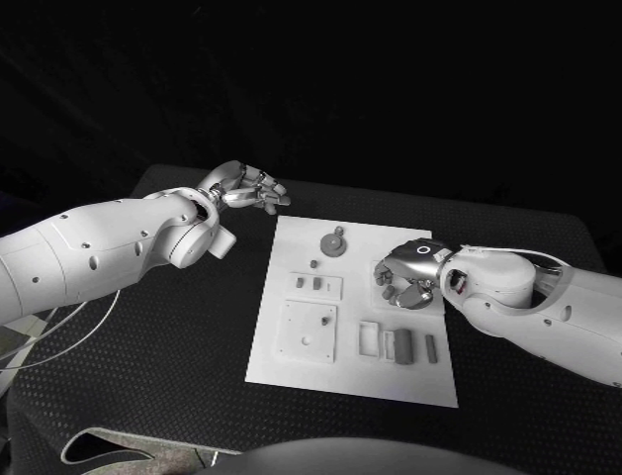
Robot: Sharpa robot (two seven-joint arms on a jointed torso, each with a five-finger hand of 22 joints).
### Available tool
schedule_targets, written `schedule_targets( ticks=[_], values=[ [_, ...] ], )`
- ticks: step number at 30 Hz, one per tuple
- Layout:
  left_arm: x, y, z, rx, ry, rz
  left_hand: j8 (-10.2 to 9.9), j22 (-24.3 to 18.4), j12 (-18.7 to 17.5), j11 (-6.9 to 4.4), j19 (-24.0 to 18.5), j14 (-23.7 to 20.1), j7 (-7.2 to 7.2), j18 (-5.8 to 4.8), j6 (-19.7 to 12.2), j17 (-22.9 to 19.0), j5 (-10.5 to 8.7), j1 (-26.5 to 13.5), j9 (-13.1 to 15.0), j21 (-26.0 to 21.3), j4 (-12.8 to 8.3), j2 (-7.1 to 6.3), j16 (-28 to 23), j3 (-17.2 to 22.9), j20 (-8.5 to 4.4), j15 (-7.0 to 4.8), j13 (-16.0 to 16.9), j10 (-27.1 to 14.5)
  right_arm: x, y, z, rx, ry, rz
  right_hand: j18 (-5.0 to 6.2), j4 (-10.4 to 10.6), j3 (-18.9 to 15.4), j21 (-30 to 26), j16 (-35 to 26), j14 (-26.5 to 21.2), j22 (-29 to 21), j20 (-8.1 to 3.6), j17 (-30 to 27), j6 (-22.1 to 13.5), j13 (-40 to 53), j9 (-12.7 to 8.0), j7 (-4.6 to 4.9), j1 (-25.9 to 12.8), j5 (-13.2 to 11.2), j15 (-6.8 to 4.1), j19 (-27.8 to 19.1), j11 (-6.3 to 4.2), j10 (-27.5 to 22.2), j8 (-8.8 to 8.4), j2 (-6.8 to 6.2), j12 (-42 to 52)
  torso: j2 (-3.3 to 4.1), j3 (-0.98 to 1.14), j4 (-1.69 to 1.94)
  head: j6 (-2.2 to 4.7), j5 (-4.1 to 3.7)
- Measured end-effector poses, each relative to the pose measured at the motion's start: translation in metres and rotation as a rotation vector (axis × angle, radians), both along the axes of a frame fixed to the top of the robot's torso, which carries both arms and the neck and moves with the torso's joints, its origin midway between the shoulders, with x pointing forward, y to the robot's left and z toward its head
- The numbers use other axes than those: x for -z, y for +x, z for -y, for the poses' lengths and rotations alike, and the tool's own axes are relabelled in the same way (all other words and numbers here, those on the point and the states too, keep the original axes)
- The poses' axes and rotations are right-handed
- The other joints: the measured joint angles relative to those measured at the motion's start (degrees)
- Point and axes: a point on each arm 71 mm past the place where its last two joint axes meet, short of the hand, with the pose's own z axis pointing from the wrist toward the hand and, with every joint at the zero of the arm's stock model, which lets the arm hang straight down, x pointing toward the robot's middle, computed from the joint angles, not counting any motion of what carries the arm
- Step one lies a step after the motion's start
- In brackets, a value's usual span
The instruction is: Assemble the parts on the task board
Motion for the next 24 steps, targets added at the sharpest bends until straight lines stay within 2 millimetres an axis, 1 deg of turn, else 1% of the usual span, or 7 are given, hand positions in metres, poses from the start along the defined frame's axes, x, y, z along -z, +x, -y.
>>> schedule_targets(
  ticks=[3,5,9,11,19,22,24],
  values=[
    [0.0001,0.0,-0.0007,-0.002,-0.003,-0.003,0.0,0.0,0.0,0.0,0.0,0.0,0.0,0.0,0.0,0.0,0.0,0.0,0.0,0.0,0.0,0.0,-0.1,0.0,0.0,0.0,0.0,0.0,0.0007,-0.0002,0.0007,-0.001,-0.003,0.001,0.0,0.0,0.0,0.0,0.0,0.2,0.0,-0.01,0.0,1.5,0.0,-0.1,0.09,0.3,0.0,0.0,0.2,-0.16,1.6,0.57,0.3,0.7,0.0,0.0,-0.01,-0.06,0.02],
    [0.0001,0.0,-0.0012,-0.003,-0.005,-0.004,0.0,0.0,0.0,0.0,0.0,0.0,0.0,0.0,0.0,0.0,0.0,0.0,0.0,0.0,0.0,0.0,-0.1,0.0,0.0,0.0,0.0,0.0,0.0012,-0.0005,0.0007,-0.002,-0.005,0.001,0.0,-0.1,-0.1,0.0,0.2,0.2,0.0,0.0,0.0,1.8,0.1,-0.2,0.22,0.3,0.0,0.0,0.2,-0.2,2.2,0.62,0.3,0.7,-0.01,0.0,-0.01,-0.1,0.05],
    [0.0002,0.0,-0.0013,-0.004,-0.008,-0.006,0.0,-0.1,0.0,0.0,0.0,0.0,0.0,0.0,0.0,0.1,0.0,0.0,0.0,0.0,0.0,0.0,-0.1,0.0,0.0,0.0,0.0,0.0,0.0017,-0.0009,0.0001,-0.005,-0.008,0.004,0.0,-0.2,-0.2,0.0,0.2,0.4,0.0,0.01,0.0,2.6,0.1,-0.3,0.14,0.3,0.0,-0.01,0.2,-0.29,3.0,0.81,0.31,0.9,-0.02,0.0,-0.04,-0.19,0.06],
    [0.0002,0.0,-0.0013,-0.003,-0.008,-0.007,0.0,-0.1,0.0,0.0,0.0,0.0,0.0,0.0,0.0,0.1,0.0,0.0,0.0,0.0,0.0,0.0,-0.1,0.0,0.0,0.0,0.0,0.0,0.0018,-0.001,0.0,-0.006,-0.009,0.005,0.0,-0.2,-0.2,0.0,0.2,0.4,0.0,0.01,0.0,2.7,0.1,-0.4,0.16,0.3,0.0,-0.02,0.2,-0.27,3.3,0.92,0.73,0.9,-0.02,0.01,-0.04,-0.24,0.09],
    [0.0005,-0.0002,-0.0014,0.002,-0.011,-0.012,0.0,0.0,0.0,0.0,0.0,0.0,0.0,0.0,0.0,0.2,0.0,0.0,0.0,0.0,0.0,0.0,-0.1,0.0,0.0,0.0,0.0,0.0,0.0027,-0.0007,-0.0003,-0.007,-0.015,0.009,0.0,-0.2,-0.2,0.0,0.2,0.4,0.0,0.1,0.0,2.8,0.1,-0.5,0.1,0.2,0.0,-0.02,0.3,-0.27,3.3,0.92,0.81,0.9,-0.02,0.03,-0.04,-0.34,0.14],
    [0.0006,-0.0003,-0.0011,0.004,-0.012,-0.014,0.0,0.0,0.0,0.0,0.0,0.0,0.0,-0.01,0.0,0.2,0.0,0.0,0.0,0.0,0.0,0.0,-0.1,0.0,0.0,0.0,0.0,0.0,0.0034,-0.0009,-0.0016,-0.009,-0.014,0.008,0.0,-0.2,-0.2,0.0,0.2,0.5,0.0,0.07,0.0,3.3,0.1,-0.6,0.22,-0.3,0.0,-0.08,0.3,-0.41,3.8,0.92,1.37,0.9,-0.02,0.03,-0.07,-0.35,0.14],
    [0.0006,-0.0003,-0.0009,0.006,-0.012,-0.015,0.0,0.0,0.0,0.0,0.0,0.0,0.0,0.0,0.0,0.3,0.0,0.0,0.0,0.0,0.0,0.0,-0.2,0.0,0.0,0.0,0.0,0.0,0.004,-0.001,-0.0023,-0.01,-0.014,0.007,0.0,-0.2,-0.2,0.0,0.4,0.6,0.0,0.03,0.1,3.6,0.1,-0.8,0.34,-1.0,0.0,-0.19,0.6,-0.26,4.2,0.92,2.09,0.9,-0.02,0.03,-0.07,-0.35,0.18]
  ],
)
